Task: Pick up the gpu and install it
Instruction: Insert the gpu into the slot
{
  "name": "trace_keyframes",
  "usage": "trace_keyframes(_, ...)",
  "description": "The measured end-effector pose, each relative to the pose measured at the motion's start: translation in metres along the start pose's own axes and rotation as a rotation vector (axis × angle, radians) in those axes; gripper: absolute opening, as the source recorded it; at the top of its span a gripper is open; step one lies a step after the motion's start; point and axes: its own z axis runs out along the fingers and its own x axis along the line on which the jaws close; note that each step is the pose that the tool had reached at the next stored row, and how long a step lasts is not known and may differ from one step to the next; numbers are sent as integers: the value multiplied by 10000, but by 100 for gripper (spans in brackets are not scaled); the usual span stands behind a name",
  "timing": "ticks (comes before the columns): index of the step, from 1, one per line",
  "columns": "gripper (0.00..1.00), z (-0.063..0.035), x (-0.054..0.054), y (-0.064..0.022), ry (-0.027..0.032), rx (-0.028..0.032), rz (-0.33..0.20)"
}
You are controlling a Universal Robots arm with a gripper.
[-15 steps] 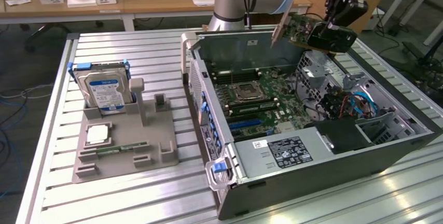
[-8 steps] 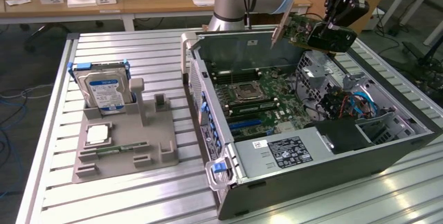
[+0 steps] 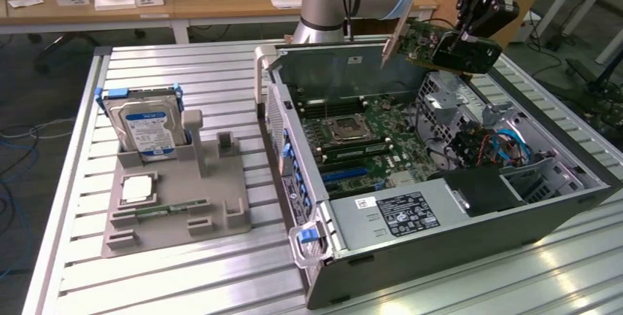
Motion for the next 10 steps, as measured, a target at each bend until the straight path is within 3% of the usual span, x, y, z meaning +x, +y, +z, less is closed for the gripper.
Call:
trace_keyframes(4,27,1,0,0,12,-3,-162)
trace_keyframes(10,27,3,0,0,74,-19,-908)
